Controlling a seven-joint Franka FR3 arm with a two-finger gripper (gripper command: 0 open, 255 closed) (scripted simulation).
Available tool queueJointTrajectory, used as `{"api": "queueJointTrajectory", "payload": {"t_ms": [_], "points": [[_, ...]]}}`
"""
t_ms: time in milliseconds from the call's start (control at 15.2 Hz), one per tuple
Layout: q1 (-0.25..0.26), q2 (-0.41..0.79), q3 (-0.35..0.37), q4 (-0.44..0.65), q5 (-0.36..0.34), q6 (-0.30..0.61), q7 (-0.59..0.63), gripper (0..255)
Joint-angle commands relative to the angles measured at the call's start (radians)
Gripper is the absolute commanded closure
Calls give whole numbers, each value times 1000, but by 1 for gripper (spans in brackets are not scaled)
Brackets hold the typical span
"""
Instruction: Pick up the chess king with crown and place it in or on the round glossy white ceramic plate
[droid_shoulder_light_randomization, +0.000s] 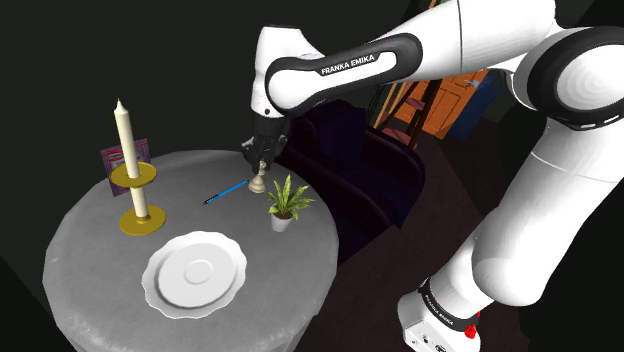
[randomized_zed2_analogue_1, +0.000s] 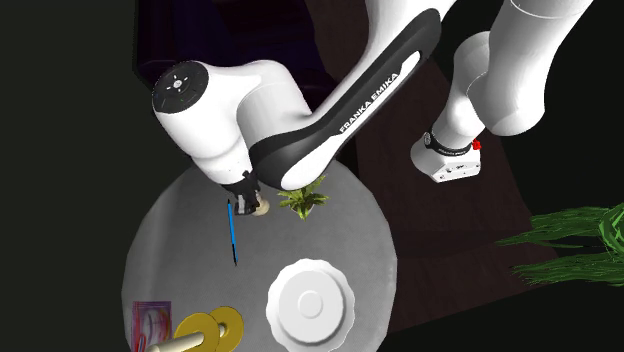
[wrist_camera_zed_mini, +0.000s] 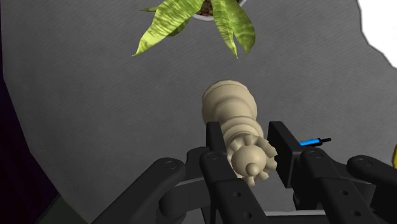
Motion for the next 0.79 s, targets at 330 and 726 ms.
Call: {"api": "queueJointTrajectory", "payload": {"t_ms": [330, 726], "points": [[37, -41, 31, 11, 12, -51, 62, 255], [114, -52, 91, 20, 13, -70, 198, 255]]}}
